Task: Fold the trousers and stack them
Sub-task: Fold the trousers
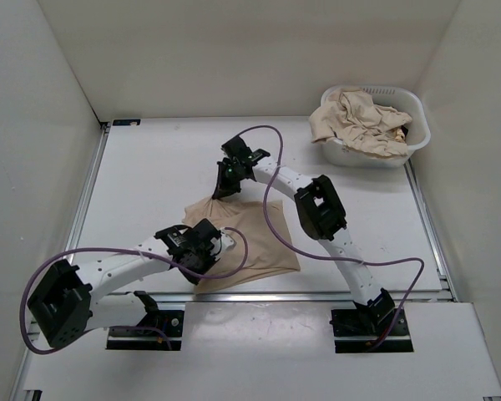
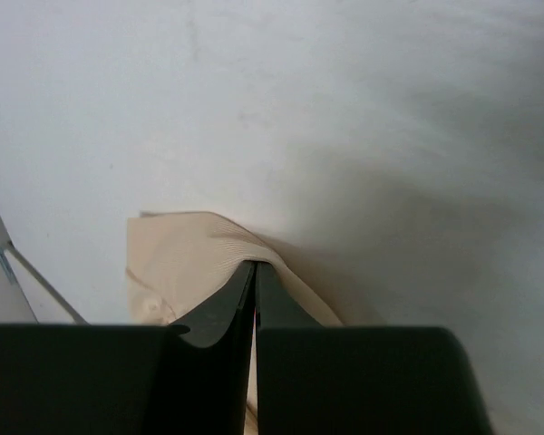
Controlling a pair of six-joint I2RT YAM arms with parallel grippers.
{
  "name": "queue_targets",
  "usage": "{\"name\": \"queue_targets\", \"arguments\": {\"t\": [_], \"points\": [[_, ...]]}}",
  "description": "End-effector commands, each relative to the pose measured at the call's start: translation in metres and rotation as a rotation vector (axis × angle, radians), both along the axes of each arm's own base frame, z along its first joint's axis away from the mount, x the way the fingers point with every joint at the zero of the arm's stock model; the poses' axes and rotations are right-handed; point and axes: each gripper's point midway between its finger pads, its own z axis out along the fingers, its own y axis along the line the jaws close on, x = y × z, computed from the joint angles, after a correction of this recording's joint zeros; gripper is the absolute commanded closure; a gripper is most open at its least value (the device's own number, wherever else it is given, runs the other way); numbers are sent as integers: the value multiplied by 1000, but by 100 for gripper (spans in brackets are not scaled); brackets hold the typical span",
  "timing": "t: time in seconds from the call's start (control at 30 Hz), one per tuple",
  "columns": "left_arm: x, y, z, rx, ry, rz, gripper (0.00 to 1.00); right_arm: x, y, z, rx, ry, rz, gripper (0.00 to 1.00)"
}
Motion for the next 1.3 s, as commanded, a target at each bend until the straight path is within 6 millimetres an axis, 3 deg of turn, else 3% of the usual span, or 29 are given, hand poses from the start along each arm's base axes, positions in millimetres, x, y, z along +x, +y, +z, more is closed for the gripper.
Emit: {"name": "queue_targets", "arguments": {"t": [0.0, 0.17, 0.2, 0.27, 0.3, 0.33, 0.37, 0.4, 0.47, 0.5, 0.53, 0.6, 0.63, 0.7, 0.77, 0.8, 0.83, 0.87, 0.9, 0.93, 0.97, 1.03, 1.07, 1.2, 1.27], "points": [[-18, -13, 17, -59, 86, -45, 86, 21, -4, 4, -11, -35, -113, 100], [-38, -9, 8, -13, 191, -70, 86, 22, -6, 3, 0, -28, -101, 100], [-41, -6, 5, 1, 204, -69, 81, 21, -4, 5, 15, -31, -82, 98], [-41, 6, -2, 63, 206, -59, 70, 17, 2, 12, 52, -29, -44, 82], [-42, 6, -3, 71, 213, -59, 60, 16, 4, 15, 72, -42, -16, 58], [-41, 11, -6, 92, 203, -55, 35, 14, 6, 21, 88, -46, 4, 50], [-39, 11, -4, 89, 186, -54, 27, 13, 8, 26, 103, -55, 25, 45], [-33, 9, 1, 78, 157, -53, 21, 10, 9, 28, 116, -52, 52, 37], [-15, 0, 17, 31, 68, -38, 15, 10, 7, 48, 118, -99, 89, 31], [-9, -4, 26, -1, 41, -26, 11, 8, 5, 53, 112, -109, 103, 16], [2, -4, 36, -28, 16, 16, 7, 6, 1, 67, 112, -145, 132, 14], [25, -20, 73, -142, -77, 49, 1, -2, -12, 73, 60, -144, 144, 14], [32, -22, 85, -180, -101, 69, 0, -3, -19, 93, 51, -179, 138, 14], [59, -23, 110, -263, -168, 149, 0, 3, -54, 107, -27, -216, 54, 13], [82, -12, 111, -292, -176, 251, 0, 8, -83, 113, -72, -217, -35, 13], [90, -6, 108, -293, -170, 289, 0, 7, -96, 137, -61, -256, -74, 13], [100, 0, 105, -297, -168, 330, 0, 3, -121, 118, -124, -217, -127, 11], [112, 12, 94, -297, -128, 406, 0, 0, -134, 115, -147, -212, -146, 11], [123, 16, 89, -309, -122, 439, 0, -6, -145, 125, -144, -215, -175, 11], [133, 19, 88, -321, -116, 464, 0, -18, -167, 101, -196, -152, -190, 11], [142, 22, 79, -339, -69, 499, 0, -25, -178, 102, -204, -143, -213, 11], [158, 17, 80, -373, -55, 501, 0, -37, -200, 86, -231, -89, -256, 11], [163, 17, 67, -361, -14, 513, 0, -54, -212, 69, -248, -37, -269, 11], [161, 18, 32, -317, 66, 529, 0, -73, -220, 43, -203, 35, -261, 11], [154, 21, 15, -295, 88, 537, 0, -69, -210, 41, -134, 31, -241, 11]]}}
